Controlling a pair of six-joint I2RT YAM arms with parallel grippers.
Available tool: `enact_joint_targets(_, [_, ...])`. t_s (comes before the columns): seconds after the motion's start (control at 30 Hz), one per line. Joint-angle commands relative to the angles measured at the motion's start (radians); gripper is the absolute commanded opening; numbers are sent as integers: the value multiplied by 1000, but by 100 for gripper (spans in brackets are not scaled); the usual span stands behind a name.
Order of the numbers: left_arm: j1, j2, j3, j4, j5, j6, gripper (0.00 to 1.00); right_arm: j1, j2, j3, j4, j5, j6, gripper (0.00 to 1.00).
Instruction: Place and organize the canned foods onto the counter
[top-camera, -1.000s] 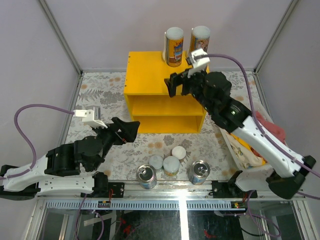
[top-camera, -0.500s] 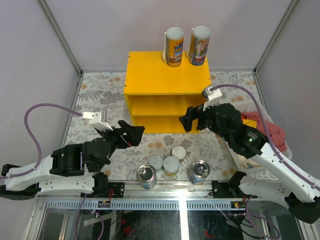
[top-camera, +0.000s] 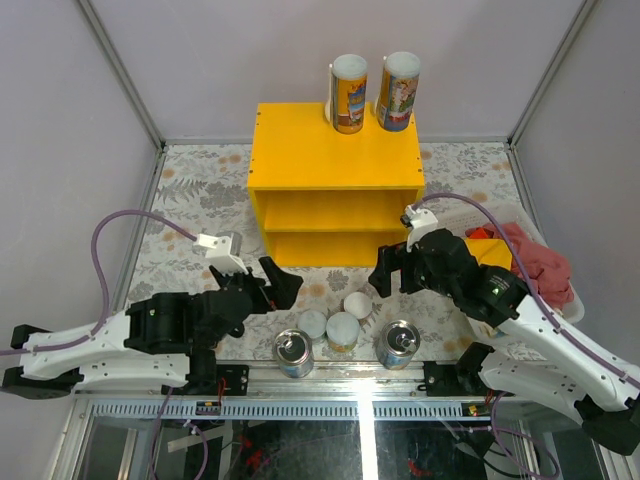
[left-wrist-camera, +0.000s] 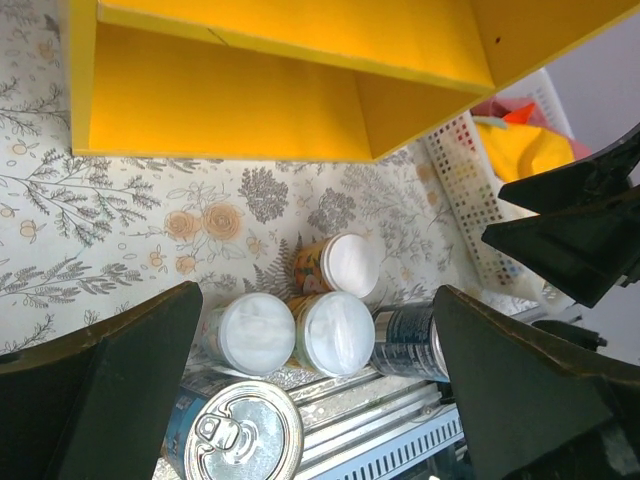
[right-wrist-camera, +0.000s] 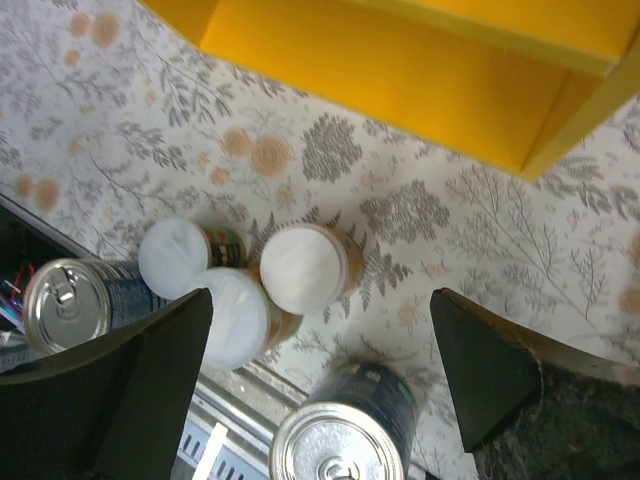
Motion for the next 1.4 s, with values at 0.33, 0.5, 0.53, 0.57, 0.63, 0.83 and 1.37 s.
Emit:
enact_joint_targets(0.33, [1, 73, -27, 26, 51, -22, 100, 33, -13, 142, -367, 41, 87, 100])
enact_joint_targets(0.5, [28, 104, -19, 31, 93, 11, 100, 125, 3, 186, -433, 101, 135, 100])
enact_joint_targets(0.53, [37, 112, -17, 32, 105, 20, 100, 150, 11, 197, -444, 117, 150, 100])
enact_joint_targets(0.57, [48, 120, -16, 36, 118, 29, 100, 180, 21, 208, -458, 133, 166, 99])
enact_joint_targets(0.63, [69, 128, -18, 49, 143, 49, 100, 264, 41, 225, -482, 182, 214, 99])
enact_joint_targets(0.83, [139, 124, -43, 89, 222, 88, 100, 476, 92, 246, -560, 308, 356, 99])
enact_joint_targets(1.37, [275, 134, -71, 147, 384, 170, 100, 726, 145, 196, -648, 438, 609, 99])
